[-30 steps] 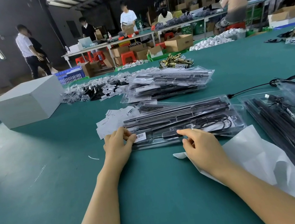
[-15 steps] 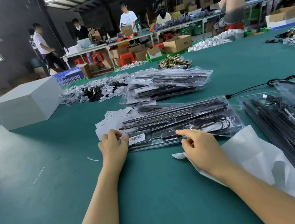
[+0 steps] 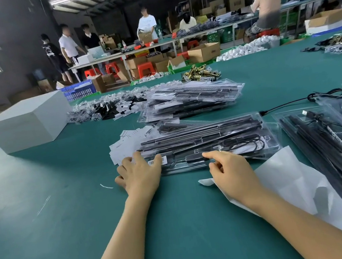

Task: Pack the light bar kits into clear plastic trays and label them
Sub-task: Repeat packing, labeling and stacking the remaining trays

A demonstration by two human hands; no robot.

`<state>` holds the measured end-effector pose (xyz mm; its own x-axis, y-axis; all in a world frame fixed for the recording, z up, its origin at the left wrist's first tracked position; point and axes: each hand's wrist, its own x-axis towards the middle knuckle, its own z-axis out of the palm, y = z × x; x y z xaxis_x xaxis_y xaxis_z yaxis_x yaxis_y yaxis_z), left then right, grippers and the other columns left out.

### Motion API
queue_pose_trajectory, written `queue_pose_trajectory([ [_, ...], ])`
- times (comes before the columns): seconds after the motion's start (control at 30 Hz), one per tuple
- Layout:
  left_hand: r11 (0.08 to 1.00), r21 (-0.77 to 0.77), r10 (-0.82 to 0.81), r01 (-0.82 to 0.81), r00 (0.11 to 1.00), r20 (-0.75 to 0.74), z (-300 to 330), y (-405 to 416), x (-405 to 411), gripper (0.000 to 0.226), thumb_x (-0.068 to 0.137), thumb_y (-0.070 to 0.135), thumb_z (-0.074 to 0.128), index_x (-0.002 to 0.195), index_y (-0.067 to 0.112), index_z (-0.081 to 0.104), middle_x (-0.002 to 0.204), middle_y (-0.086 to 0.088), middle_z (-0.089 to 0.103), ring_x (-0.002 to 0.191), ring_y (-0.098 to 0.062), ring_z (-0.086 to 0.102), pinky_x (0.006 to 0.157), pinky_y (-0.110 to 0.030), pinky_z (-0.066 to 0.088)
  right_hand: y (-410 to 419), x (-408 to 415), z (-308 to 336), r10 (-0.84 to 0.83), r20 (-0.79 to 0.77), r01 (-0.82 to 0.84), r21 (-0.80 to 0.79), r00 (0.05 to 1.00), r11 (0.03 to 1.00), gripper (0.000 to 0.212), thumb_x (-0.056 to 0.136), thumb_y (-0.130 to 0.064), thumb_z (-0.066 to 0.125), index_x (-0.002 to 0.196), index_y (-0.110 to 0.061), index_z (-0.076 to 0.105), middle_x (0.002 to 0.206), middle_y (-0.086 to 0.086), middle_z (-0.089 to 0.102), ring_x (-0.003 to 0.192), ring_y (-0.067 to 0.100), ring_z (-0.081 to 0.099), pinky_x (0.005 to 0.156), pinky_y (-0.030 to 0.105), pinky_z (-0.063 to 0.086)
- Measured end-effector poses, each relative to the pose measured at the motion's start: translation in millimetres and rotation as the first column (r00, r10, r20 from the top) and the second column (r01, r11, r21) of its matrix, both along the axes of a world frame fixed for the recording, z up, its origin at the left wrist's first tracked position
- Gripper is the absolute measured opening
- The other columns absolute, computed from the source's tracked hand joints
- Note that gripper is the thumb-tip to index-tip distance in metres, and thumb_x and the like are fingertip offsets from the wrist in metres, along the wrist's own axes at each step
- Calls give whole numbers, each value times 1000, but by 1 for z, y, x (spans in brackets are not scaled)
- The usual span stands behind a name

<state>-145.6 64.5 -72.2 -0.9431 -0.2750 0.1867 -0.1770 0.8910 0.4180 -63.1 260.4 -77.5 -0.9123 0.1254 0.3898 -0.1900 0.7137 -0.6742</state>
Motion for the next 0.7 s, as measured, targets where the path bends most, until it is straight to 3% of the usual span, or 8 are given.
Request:
queue_pose_trajectory([
  [0.13, 993, -119, 15, -11, 999, 37, -3, 18, 5, 88, 83, 78, 23, 144, 14, 28, 146, -19, 27, 132, -34, 20, 102, -49, 18, 0, 0, -2, -1, -5, 1, 20, 1000, 1000, 34, 94, -13, 48, 124, -22, 61, 84, -10, 55, 57, -3, 38, 62, 20, 31],
  [0.27, 998, -58, -12, 17, 996, 84, -3, 18, 9, 112, 65, 95, 18, 148, 19, 17, 144, -22, 26, 134, -36, 19, 104, -52, 16, 1, -2, 0, -16, 2, 16, 28, 1000, 999, 30, 93, -14, 51, 120, -21, 61, 78, -11, 53, 57, 1, 40, 62, 24, 35],
  [0.33, 1000, 14, 0, -1, 998, 64, -1, 16, 9, 104, 69, 91, 30, 146, 20, 22, 142, -21, 32, 133, -38, 25, 106, -52, 18, 2, -1, 0, -18, 12, 18, -21, 1000, 1000, 28, 93, -14, 53, 117, -24, 63, 70, -12, 53, 54, 4, 43, 56, 20, 37],
  [0.43, 953, 302, 27, -14, 999, -39, 5, -1, 6, 71, 82, 63, 58, 135, 18, 41, 138, -14, 41, 120, -34, 45, 100, -43, 32, 5, 0, 1, -24, 9, 25, -112, 1000, 993, 21, 93, -18, 56, 111, -24, 66, 62, -8, 52, 51, 5, 43, 55, 15, 38],
  [0.5, 813, 572, -31, 111, 989, -147, 8, -17, 7, 49, 84, 37, 70, 124, 17, 51, 130, -11, 48, 98, -20, 56, 82, -28, 43, 7, 1, 3, -40, 6, 41, -155, 999, 987, 20, 92, -21, 59, 111, -22, 66, 63, -8, 53, 53, 4, 45, 55, 13, 38],
  [0.57, 534, 818, -22, 215, 970, -240, 14, -30, 8, 41, 82, 12, 73, 118, 15, 53, 124, -14, 53, 81, -12, 59, 65, -18, 47, 6, 4, 6, -56, -8, 55, -136, 998, 989, 27, 89, -26, 63, 116, -23, 64, 67, -8, 54, 58, 4, 49, 59, 13, 39],
  [0.7, 41, 984, -60, 173, 984, -171, 29, -40, 10, 53, 81, -6, 68, 129, 2, 46, 122, -22, 58, 90, -24, 66, 73, -24, 53, 2, 12, 5, -131, -36, 134, 74, 991, 988, 48, 86, -37, 64, 131, -25, 52, 105, -6, 54, 85, 13, 57, 74, 27, 47],
])
